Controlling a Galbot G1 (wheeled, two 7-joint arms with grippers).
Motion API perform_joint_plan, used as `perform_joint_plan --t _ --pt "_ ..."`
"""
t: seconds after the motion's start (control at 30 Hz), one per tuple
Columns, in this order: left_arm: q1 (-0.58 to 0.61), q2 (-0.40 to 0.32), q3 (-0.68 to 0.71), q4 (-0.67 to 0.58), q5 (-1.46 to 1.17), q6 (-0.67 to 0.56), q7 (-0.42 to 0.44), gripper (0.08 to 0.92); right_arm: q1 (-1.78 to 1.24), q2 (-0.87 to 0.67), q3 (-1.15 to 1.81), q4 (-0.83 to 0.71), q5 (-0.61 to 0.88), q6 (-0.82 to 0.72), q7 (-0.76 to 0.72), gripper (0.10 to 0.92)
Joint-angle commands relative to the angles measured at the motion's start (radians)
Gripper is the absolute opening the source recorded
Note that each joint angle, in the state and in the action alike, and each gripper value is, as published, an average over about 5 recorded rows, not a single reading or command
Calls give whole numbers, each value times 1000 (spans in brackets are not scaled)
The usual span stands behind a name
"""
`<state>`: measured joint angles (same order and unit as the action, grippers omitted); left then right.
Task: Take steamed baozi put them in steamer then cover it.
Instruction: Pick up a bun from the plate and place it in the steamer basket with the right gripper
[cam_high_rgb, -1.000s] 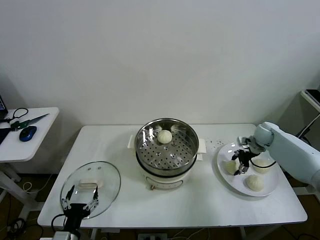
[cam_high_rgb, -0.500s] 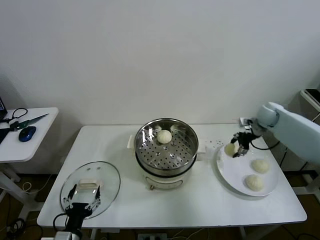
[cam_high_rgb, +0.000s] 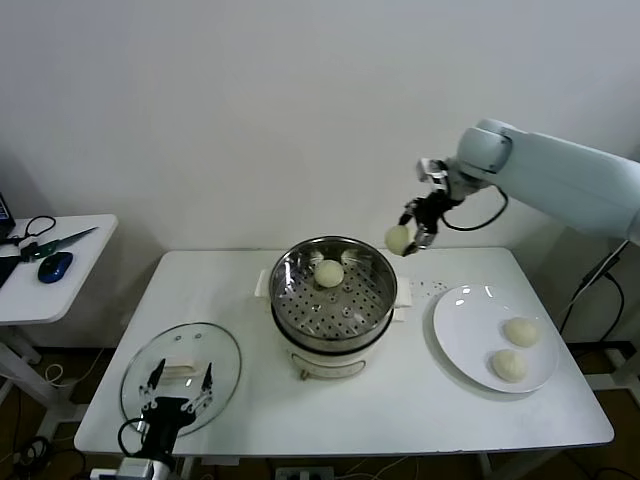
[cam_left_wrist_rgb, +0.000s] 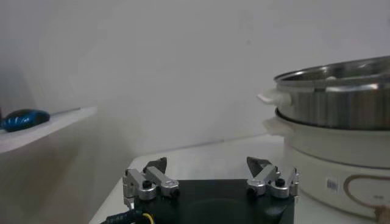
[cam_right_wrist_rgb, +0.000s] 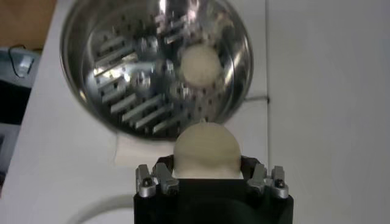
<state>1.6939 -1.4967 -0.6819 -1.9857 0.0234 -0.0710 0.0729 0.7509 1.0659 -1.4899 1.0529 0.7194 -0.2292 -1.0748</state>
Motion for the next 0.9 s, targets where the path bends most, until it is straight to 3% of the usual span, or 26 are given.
perform_joint_plan --t 0.03,0.37,0.9 --pt "-6 -2 8 -12 5 2 1 823 81 242 -103 26 187 -54 54 696" --pt "-7 18 -16 -1 -21 -1 1 823 -91 433 -94 -122 154 -64 78 696" --pt "-14 23 -19 16 -26 1 1 823 -195 450 -118 -156 96 -61 77 704"
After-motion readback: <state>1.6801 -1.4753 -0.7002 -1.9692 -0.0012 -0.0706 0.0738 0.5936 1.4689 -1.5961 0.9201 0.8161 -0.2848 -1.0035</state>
